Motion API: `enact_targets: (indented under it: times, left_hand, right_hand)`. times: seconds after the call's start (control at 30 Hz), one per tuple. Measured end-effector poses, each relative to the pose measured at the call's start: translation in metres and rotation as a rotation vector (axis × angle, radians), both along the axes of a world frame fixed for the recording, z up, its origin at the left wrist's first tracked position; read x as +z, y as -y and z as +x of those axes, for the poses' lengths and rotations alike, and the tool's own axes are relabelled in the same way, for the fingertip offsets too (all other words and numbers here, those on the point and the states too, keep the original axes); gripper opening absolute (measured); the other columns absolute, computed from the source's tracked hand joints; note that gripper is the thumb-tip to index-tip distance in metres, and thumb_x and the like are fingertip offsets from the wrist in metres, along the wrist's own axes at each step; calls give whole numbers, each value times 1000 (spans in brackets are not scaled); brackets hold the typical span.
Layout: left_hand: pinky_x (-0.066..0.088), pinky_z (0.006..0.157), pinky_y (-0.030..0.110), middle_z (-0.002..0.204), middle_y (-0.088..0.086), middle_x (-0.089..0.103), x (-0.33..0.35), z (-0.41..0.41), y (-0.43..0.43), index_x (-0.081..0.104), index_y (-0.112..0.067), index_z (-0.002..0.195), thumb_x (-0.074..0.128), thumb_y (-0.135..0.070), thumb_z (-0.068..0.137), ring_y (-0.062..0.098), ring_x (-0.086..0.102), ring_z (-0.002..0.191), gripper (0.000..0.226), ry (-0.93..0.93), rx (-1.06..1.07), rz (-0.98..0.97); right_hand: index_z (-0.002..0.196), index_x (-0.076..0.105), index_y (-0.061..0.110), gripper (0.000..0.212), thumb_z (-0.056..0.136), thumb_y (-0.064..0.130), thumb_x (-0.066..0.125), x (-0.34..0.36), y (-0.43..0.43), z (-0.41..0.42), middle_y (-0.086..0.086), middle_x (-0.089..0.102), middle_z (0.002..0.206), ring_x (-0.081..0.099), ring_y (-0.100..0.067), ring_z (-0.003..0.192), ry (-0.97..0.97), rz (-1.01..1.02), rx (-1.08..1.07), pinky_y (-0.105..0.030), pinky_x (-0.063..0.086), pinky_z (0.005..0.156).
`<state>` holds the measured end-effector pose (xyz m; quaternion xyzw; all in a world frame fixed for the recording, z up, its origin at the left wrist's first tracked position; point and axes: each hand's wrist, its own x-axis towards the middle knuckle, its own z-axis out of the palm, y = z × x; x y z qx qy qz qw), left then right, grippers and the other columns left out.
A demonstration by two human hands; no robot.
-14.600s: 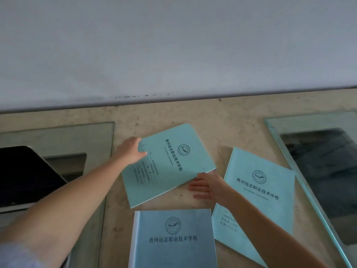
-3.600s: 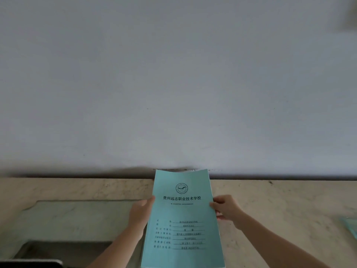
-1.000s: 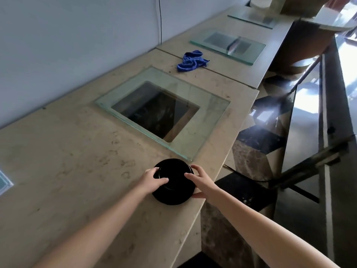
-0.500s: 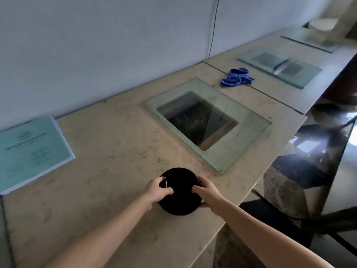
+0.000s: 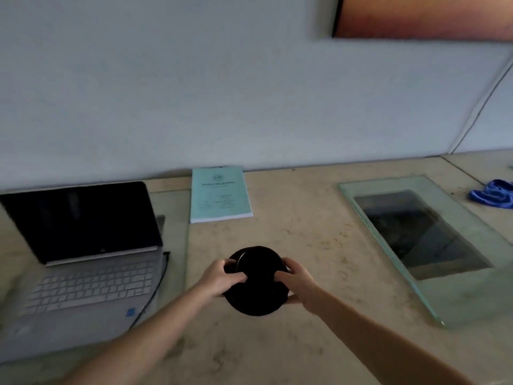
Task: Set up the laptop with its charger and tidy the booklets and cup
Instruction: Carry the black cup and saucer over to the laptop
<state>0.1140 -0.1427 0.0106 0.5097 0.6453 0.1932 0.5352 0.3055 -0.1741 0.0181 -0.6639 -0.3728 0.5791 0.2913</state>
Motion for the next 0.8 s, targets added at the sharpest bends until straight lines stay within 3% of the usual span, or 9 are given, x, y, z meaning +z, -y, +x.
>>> enact_targets:
  times: [0.07,0.13,0.23,0.3,0.4,0.43,0.57,0.67,0.8]
  left_hand:
    - [53,69,26,115,8,62,7,-39,14,54,-11,125,77,-25,67,23,62,101,63,-1,70,-9]
    - [54,67,28,116,8,63,11,-83,32,54,-13,125,75,-26,70,23,63,100,60,13,151,-11]
    - [56,84,40,110,13,68,11,-150,65,61,-8,115,77,-39,47,26,66,99,76,68,251,30]
    - [54,90,46,102,16,71,9,-192,90,66,-6,106,76,-39,41,29,68,96,74,98,327,55]
    - [53,72,26,91,8,68,18,-246,129,66,-7,101,75,-29,58,20,65,83,49,67,383,70]
    - [53,70,26,89,9,67,19,-266,141,65,-7,99,75,-23,64,20,64,79,40,80,409,60]
    - [56,83,44,98,17,69,18,-346,181,65,-5,104,74,-38,42,33,68,91,70,86,461,39]
    - [55,81,47,93,14,69,24,-393,205,66,-21,82,73,-34,46,34,68,92,39,74,528,41]
    - [53,85,49,93,11,72,26,-441,227,66,-28,76,74,-25,64,32,69,92,15,73,626,51]
  right_hand:
    - [110,57,25,31,82,12,54,8,0,-37,-2,62,102,62,-17,85,23,10,88,-30,56,58]
    - [111,57,24,30,82,15,56,14,2,-78,-4,63,104,62,-18,85,49,24,183,-27,53,55]
    - [115,58,21,32,83,17,56,20,13,-142,-6,64,104,62,-19,85,67,30,299,-28,54,56]
    - [116,58,20,33,83,17,57,21,24,-185,-7,65,106,63,-19,84,78,32,366,-29,56,59]
    - [117,56,19,36,81,20,60,16,42,-249,-5,64,109,65,-16,85,80,30,437,-32,59,60]
    - [116,56,21,36,80,21,61,15,49,-270,-4,64,109,66,-17,87,78,27,453,-35,61,64]
    - [113,57,20,34,80,17,62,11,77,-350,-6,64,111,65,-23,96,60,14,515,-44,61,73]
    - [113,56,13,30,84,13,59,18,92,-402,-9,60,112,61,-25,99,28,21,581,-40,60,71]
    - [108,58,8,23,85,9,58,23,102,-462,-10,61,101,60,-15,80,20,16,657,-28,55,54]
